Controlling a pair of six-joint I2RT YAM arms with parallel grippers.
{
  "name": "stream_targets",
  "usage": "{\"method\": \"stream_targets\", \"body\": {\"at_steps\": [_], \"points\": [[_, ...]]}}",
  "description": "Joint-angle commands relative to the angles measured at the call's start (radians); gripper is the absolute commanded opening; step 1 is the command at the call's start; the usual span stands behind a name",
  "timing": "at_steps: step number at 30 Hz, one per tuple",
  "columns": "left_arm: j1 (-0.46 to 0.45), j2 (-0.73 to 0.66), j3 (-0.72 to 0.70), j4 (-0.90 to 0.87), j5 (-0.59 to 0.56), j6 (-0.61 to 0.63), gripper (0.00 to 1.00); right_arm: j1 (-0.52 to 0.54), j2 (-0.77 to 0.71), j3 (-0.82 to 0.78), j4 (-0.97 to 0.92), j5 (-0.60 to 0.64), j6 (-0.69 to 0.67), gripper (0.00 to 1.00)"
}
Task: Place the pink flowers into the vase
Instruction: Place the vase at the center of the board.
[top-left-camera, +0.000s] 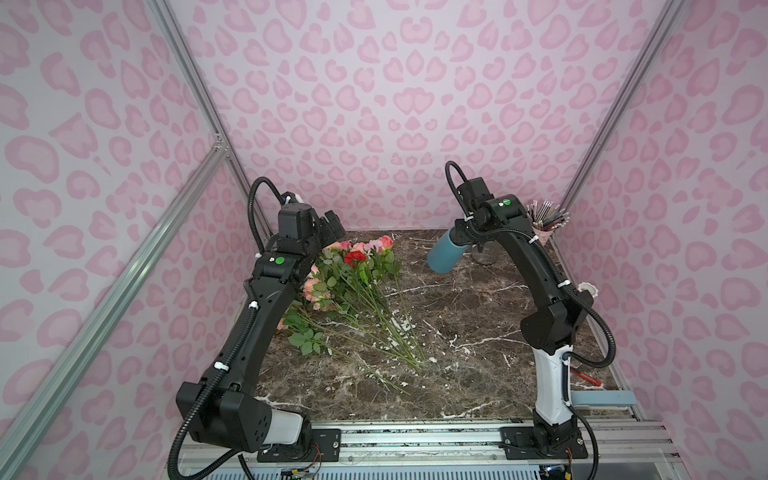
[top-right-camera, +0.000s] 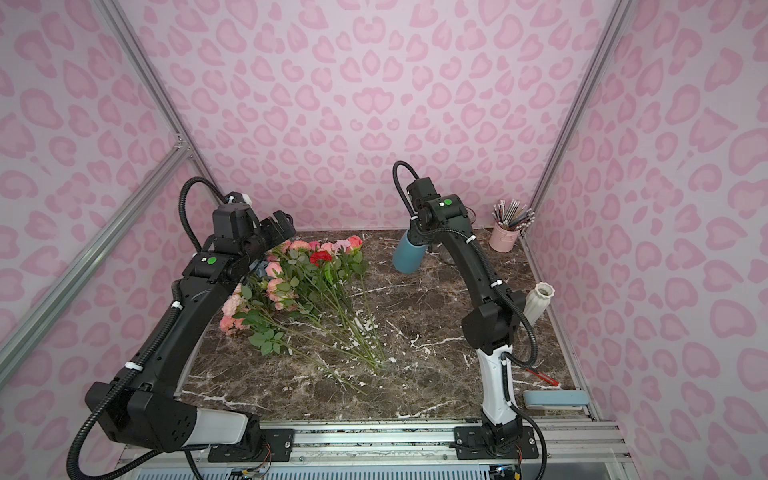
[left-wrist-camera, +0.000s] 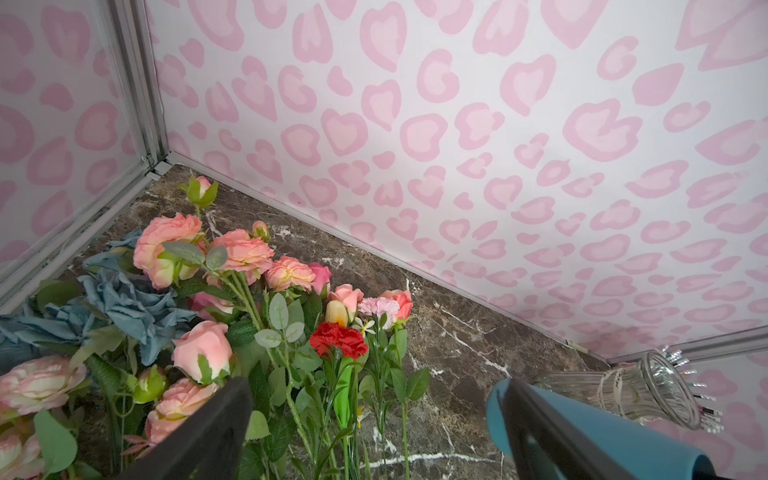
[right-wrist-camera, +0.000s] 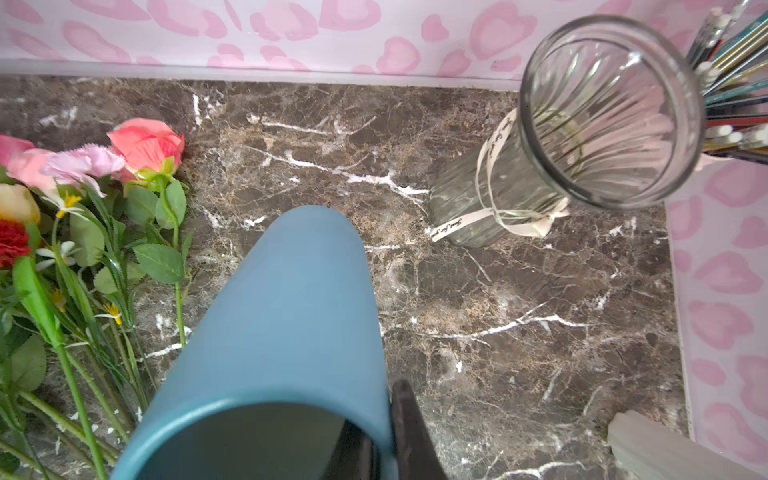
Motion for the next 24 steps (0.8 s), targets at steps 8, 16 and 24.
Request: {"method": "stream_targets", "body": {"at_steps": [8, 16, 24], "points": [[0.000, 0.016, 0.029, -0.022, -0.004, 0.002, 0.97, 0.023, -0.031, -0.061, 0.043, 0.017, 0.003, 0.00], [-0.001, 0.027, 0.038, -0.039, -0.013, -0.001, 0.97, 0.028, 0.004, -0.077, 0.035, 0.009, 0.007, 0.00], [-0.001, 0.032, 0.044, -0.046, -0.012, 0.002, 0.97, 0.028, 0.049, -0.029, 0.034, -0.008, 0.012, 0.08]]}}
